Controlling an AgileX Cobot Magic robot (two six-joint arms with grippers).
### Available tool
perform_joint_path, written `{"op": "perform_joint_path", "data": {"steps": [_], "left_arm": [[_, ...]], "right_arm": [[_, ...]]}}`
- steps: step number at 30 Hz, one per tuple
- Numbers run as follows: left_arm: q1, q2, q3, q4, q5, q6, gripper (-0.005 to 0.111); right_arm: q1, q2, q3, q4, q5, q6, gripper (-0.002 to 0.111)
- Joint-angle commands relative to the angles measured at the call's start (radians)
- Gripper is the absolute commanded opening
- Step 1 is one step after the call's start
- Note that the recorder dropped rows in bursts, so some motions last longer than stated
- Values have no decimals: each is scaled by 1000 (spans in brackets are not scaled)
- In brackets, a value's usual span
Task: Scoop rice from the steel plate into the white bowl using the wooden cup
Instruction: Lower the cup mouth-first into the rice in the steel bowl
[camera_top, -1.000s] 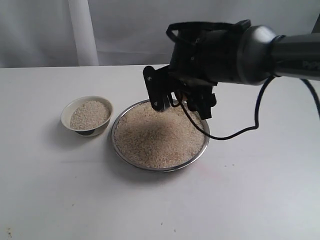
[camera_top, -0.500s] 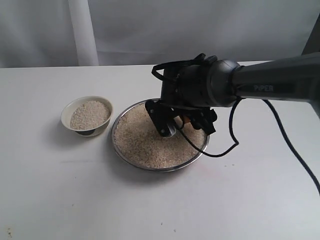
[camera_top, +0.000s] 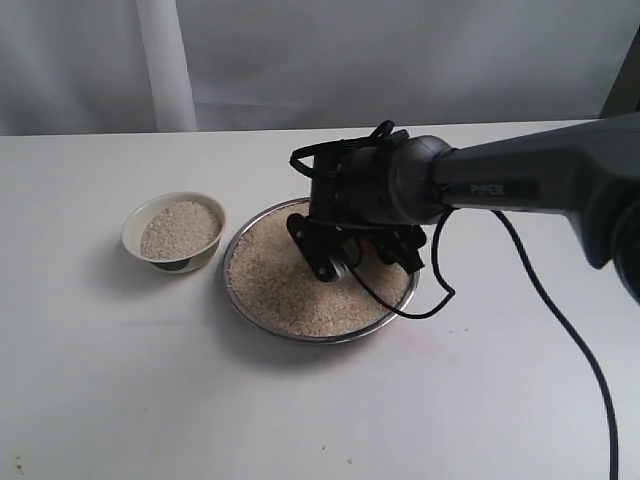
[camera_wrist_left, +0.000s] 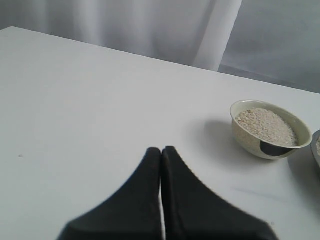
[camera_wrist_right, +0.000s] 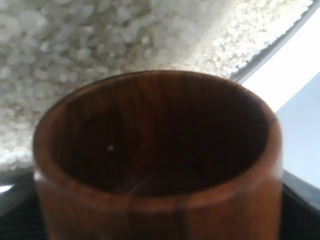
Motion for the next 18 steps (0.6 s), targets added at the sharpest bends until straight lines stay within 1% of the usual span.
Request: {"op": "perform_joint_path", "data": {"steps": [1,3,7,11,18], "left_arm": [[-6,0,-1,-5,-6,-4,0],[-6,0,-1,-5,-6,-6,0],[-6,0,-1,-5,-6,-6,0],[-6,0,-1,-5,-6,-6,0],[-6,0,-1,-5,-6,-4,0]], "right_arm": [[26,39,-63,18,25,-43,0],[41,51,-74,22,37,-81,0],[53,64,-76,31,48,-88,0],[75,65,-76,81,48,-136,0],[84,63,-76,171,49,-140,0]]}}
